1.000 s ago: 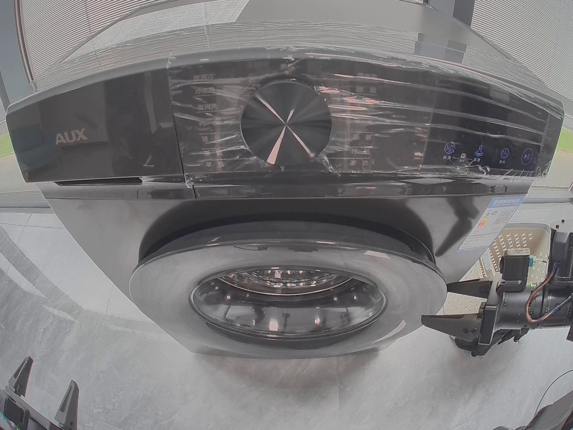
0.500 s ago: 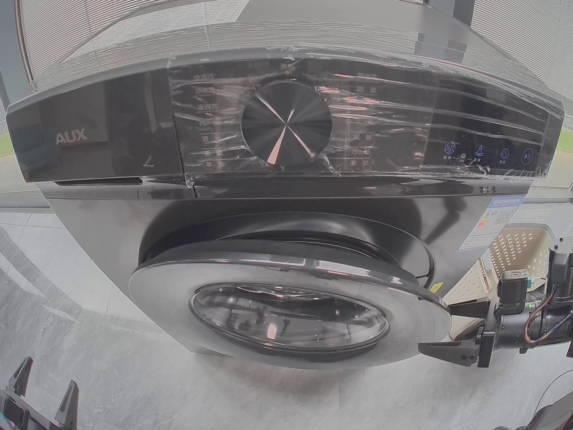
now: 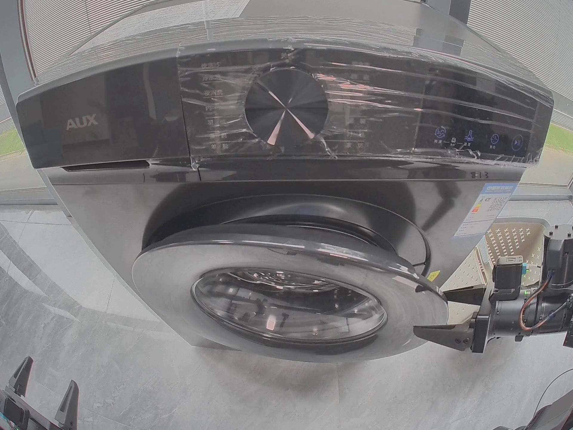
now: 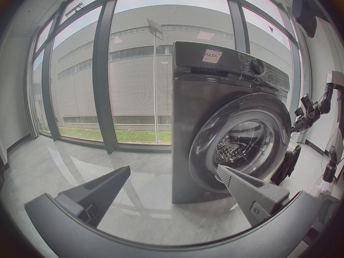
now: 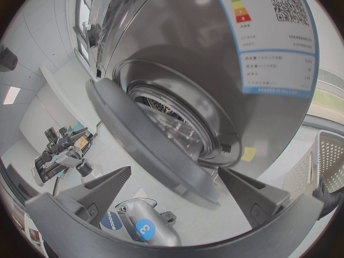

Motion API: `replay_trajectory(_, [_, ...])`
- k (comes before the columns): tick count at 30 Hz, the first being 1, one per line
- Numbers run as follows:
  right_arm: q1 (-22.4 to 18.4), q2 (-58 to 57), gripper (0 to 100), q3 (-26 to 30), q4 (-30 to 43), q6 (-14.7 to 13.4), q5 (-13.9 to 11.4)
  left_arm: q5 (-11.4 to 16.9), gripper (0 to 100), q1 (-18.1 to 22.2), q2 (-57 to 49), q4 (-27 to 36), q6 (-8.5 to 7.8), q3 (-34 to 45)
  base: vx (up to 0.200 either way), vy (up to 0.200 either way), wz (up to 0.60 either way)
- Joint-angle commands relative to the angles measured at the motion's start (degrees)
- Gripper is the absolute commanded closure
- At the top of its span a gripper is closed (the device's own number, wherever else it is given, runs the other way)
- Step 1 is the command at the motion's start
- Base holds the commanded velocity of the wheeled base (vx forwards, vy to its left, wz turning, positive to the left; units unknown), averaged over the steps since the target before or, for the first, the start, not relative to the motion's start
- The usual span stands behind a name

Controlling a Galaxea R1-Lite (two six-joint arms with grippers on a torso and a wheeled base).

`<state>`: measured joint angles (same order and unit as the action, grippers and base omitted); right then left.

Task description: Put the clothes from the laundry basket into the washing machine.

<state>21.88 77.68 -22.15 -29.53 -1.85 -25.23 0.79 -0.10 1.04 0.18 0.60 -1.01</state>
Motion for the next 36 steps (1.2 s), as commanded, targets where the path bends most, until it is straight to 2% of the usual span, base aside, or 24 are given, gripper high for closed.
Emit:
replay_trajectory(1, [1.2,1.0,0,0.5,0.1,-0.1,0.0,0.0,0,0.0,-0.9,0.0,0.02,1.0,0.0,0.0,0.0])
replay_trajectory(8, [2.7,-4.6,0,4.8,0.6,-0.1,0.0,0.0,0,0.0,-0.9,0.0,-0.07,1.0,0.0,0.0,0.0])
replay_trajectory(15, [1.5,-2.8,0,1.9,0.2,-0.2,0.4,0.0,0,0.0,-0.9,0.0,0.02,1.0,0.0,0.0,0.0])
replay_trajectory(20, [1.1,1.9,0,-0.1,-0.1,-0.1,0.9,0.1,0,0.0,-0.9,0.0,0.02,1.0,-0.2,0.0,0.0])
replay_trajectory(28, [3.7,1.8,0,1.7,-0.1,-0.2,1.0,0.1,0,0.0,-0.9,0.0,0.02,1.0,-0.025,0.0,0.0])
replay_trajectory(31, [4.0,-2.0,0,4.0,0.3,0.0,0.8,0.0,0,0.0,-0.9,0.0,-0.07,1.0,0.0,0.0,0.0])
replay_trajectory(36, [3.0,-2.9,0,3.9,0.1,-0.1,0.9,0.1,0,0.0,-0.9,0.0,-0.07,1.0,0.0,0.0,0.0])
